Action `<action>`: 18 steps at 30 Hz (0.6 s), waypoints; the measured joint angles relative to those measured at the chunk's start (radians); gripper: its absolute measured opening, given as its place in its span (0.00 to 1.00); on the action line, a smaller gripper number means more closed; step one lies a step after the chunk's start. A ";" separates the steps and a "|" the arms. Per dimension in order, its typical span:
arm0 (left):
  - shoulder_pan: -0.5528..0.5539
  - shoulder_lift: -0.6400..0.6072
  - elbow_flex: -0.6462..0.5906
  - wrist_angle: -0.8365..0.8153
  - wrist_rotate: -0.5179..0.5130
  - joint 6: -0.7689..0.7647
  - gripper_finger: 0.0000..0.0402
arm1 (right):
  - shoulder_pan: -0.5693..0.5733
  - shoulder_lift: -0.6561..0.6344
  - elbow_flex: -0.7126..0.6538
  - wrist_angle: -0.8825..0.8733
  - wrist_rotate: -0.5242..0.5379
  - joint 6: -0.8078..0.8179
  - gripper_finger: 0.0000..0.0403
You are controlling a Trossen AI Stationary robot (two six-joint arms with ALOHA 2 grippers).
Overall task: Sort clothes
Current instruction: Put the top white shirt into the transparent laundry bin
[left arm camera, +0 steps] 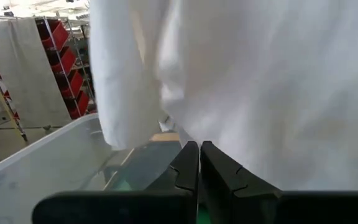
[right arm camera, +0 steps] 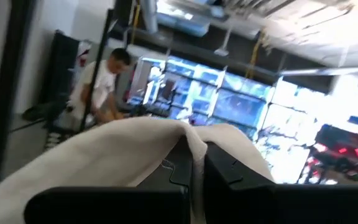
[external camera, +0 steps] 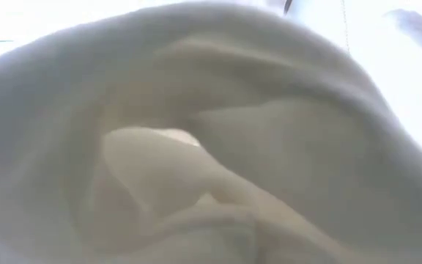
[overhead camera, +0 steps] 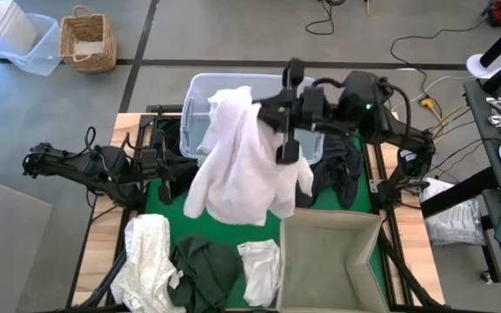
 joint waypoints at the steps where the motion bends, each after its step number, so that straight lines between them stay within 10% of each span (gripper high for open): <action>1: 0.000 0.000 0.000 -0.007 0.000 -0.002 0.00 | -0.012 -0.002 0.000 0.015 0.000 -0.005 0.02; 18: 0.000 -0.045 0.000 -0.115 0.000 -0.135 0.00 | -0.314 -0.030 0.001 0.171 0.002 -0.005 0.02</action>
